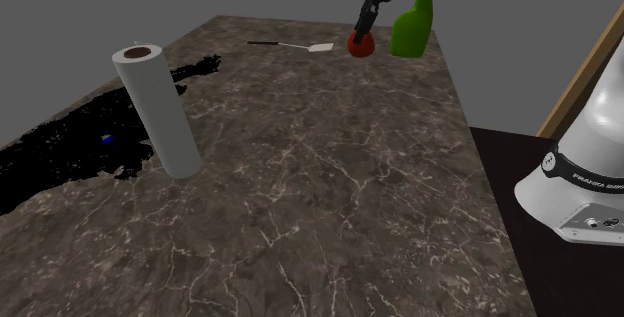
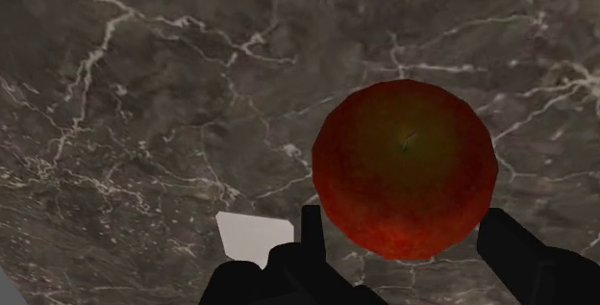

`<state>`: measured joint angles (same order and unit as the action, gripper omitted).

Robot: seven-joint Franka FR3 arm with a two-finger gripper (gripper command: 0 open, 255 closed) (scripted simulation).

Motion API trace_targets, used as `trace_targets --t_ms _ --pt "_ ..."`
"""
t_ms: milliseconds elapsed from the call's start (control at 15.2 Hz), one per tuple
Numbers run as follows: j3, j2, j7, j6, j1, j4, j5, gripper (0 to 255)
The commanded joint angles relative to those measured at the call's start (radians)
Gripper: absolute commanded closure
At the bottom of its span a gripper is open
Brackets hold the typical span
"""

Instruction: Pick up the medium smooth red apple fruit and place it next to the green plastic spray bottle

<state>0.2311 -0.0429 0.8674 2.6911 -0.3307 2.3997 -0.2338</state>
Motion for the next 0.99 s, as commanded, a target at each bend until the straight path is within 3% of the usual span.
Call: trace_targets --t_ms 0,198,726,792,924 --pt "0.0 0.02 0.018 0.024 0.003 0.004 -0.021 255" --pt "-0.001 0.048 0.046 0.057 0.006 0.013 -0.054 255" --pt "-0.002 0.048 0.046 0.057 0.005 0.013 -0.054 255" --pt "-0.002 0.048 0.045 0.058 0.005 0.013 -0.054 0" --pt "-0.002 0.05 0.045 0.057 0.005 0.011 -0.054 0"
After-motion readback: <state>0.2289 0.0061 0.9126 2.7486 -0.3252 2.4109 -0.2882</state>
